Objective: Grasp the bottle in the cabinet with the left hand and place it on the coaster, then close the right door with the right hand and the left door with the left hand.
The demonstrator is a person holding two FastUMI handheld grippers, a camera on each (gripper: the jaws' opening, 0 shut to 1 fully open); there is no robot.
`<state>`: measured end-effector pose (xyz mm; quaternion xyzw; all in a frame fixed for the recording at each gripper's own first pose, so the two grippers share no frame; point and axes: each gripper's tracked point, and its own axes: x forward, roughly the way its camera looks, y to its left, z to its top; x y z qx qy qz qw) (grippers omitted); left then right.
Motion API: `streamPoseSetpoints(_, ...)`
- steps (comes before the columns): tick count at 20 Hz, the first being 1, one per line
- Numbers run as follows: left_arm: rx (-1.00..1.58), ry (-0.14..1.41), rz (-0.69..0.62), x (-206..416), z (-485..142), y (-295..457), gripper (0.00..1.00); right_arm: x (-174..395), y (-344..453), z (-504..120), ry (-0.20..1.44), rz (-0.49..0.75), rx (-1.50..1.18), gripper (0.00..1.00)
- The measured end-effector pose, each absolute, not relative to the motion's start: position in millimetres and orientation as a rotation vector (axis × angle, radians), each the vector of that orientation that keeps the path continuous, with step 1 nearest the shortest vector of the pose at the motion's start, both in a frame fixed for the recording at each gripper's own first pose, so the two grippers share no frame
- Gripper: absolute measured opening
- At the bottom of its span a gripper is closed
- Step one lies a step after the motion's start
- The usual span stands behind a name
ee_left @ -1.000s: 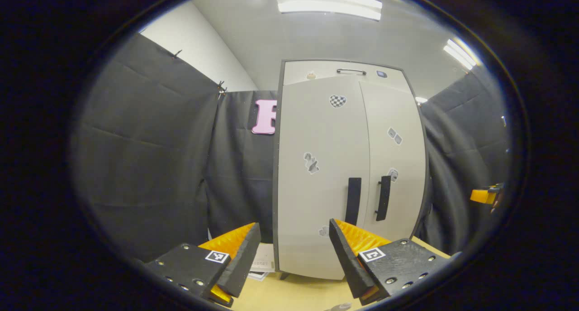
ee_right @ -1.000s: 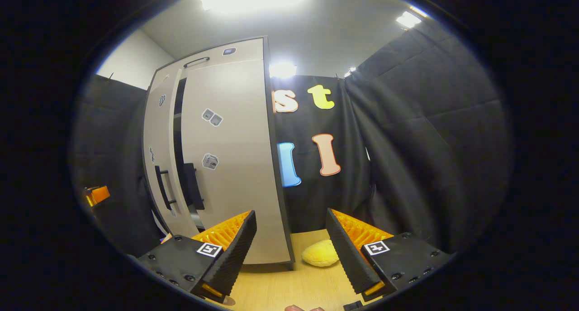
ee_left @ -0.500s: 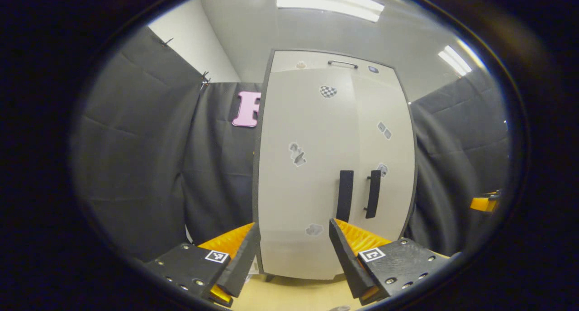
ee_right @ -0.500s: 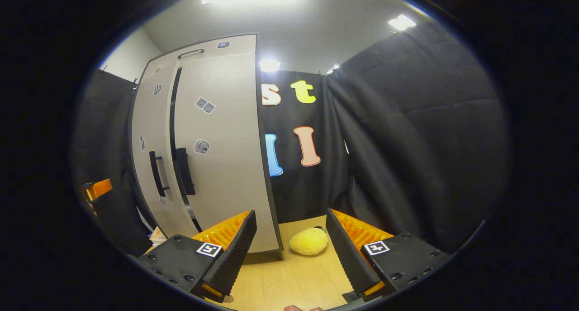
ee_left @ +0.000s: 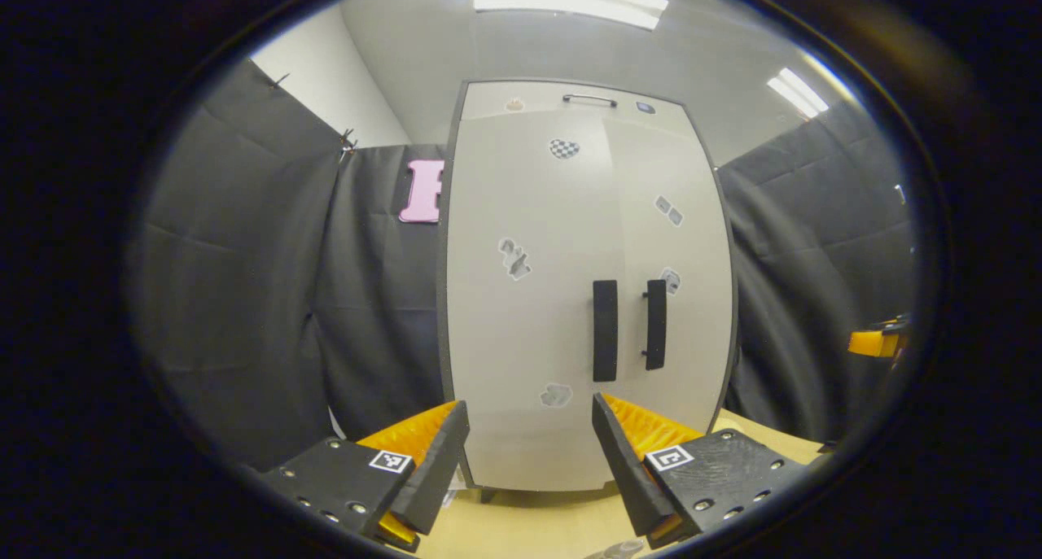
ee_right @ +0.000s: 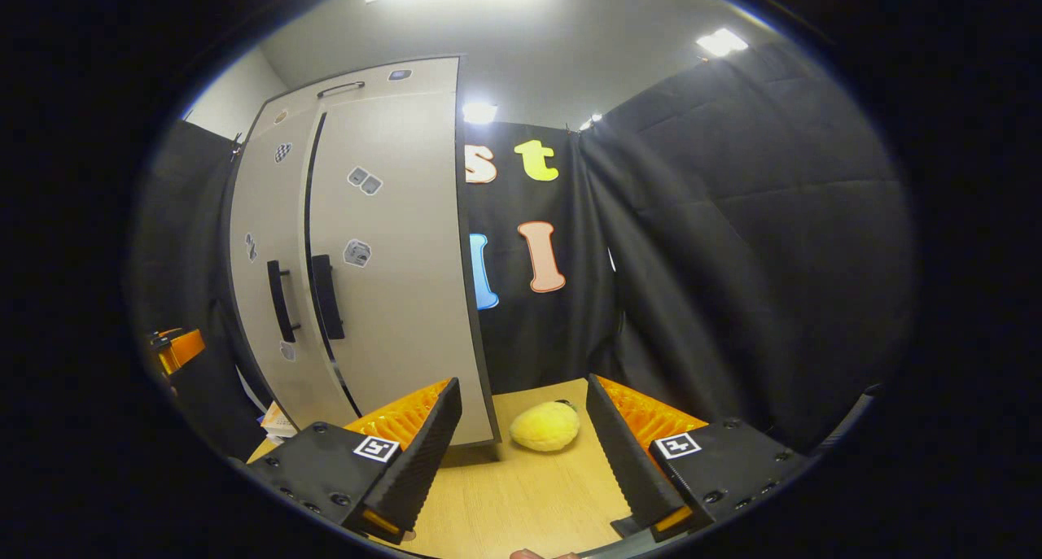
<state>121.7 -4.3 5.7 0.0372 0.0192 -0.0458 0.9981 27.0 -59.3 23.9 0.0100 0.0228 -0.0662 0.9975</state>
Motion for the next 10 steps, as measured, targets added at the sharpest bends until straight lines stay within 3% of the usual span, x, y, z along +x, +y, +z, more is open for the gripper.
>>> streamPoseSetpoints(1, 0.047, 0.047, -0.101, 119, 3, -5, 0.95, 28, -58, 23, 0.051, -0.126, 0.03, 0.98)
streamPoseSetpoints(2, 0.015, 0.05, -0.112, 114, 3, -6, 0.88, 29, -56, 21, 0.054, -0.123, 0.037, 0.98)
streamPoseSetpoints(3, -0.004, 0.044, -0.111, 111, 6, -3, 0.95, 28, -56, 19, 0.06, -0.122, 0.043, 0.98)
streamPoseSetpoints(4, -0.005, 0.039, -0.097, 109, 7, 5, 0.95, 28, -56, 17, 0.062, -0.122, 0.048, 0.98)
streamPoseSetpoints(5, 0.005, 0.035, -0.077, 107, 8, 14, 0.82, 27, -56, 17, 0.062, -0.124, 0.049, 0.98)
streamPoseSetpoints(6, 0.013, 0.035, -0.06, 106, 8, 21, 0.95, 27, -57, 14, 0.065, -0.126, 0.05, 0.98)
streamPoseSetpoints(7, 0.017, 0.034, -0.049, 105, 8, 27, 0.88, 27, -56, 13, 0.068, -0.125, 0.051, 0.98)
streamPoseSetpoints(9, 0.015, 0.03, -0.022, 99, 5, 39, 0.89, 28, -55, 10, 0.081, -0.124, 0.047, 0.98)
streamPoseSetpoints(10, 0.012, 0.032, -0.007, 96, 2, 45, 0.89, 29, -53, 8, 0.087, -0.122, 0.044, 0.93)
